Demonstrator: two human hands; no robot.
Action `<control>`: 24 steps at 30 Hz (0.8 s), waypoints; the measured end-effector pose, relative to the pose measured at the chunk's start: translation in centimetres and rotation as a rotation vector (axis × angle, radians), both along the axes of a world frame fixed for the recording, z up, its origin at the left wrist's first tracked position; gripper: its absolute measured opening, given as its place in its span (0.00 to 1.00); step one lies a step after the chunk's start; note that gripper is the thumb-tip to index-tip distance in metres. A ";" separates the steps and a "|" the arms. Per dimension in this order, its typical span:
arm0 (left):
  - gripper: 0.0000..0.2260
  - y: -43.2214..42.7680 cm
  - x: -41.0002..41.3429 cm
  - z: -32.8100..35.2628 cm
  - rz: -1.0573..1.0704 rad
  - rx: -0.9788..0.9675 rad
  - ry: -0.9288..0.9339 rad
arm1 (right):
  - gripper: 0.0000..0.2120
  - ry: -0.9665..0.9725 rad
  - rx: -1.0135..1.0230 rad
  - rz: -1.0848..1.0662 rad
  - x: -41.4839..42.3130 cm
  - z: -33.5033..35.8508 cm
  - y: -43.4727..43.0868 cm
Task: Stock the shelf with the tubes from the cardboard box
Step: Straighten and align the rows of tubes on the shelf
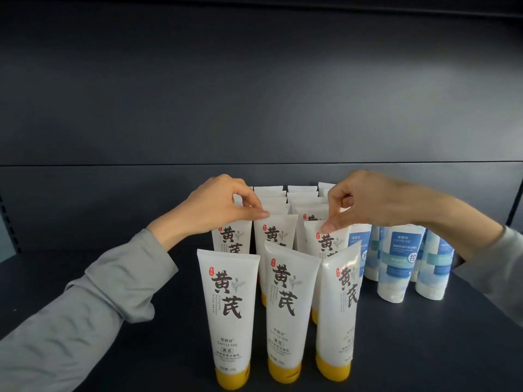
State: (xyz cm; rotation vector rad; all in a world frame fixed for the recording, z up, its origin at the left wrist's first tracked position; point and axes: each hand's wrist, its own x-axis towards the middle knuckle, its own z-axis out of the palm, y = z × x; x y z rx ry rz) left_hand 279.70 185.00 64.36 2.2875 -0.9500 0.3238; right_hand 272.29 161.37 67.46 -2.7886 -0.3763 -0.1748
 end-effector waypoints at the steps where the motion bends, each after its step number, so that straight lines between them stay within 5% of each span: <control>1: 0.11 -0.1 0.0 0.0 0.003 0.002 -0.001 | 0.13 -0.022 0.005 -0.006 0.1 -0.1 0.1; 13: 0.10 0.0 -0.2 -0.2 0.009 -0.009 -0.004 | 0.11 -0.199 0.030 -0.050 1.9 -1.7 0.0; 24: 0.12 0.0 -0.6 -0.3 -0.010 -0.026 -0.011 | 0.09 -0.159 0.075 -0.041 2.3 -1.7 -0.6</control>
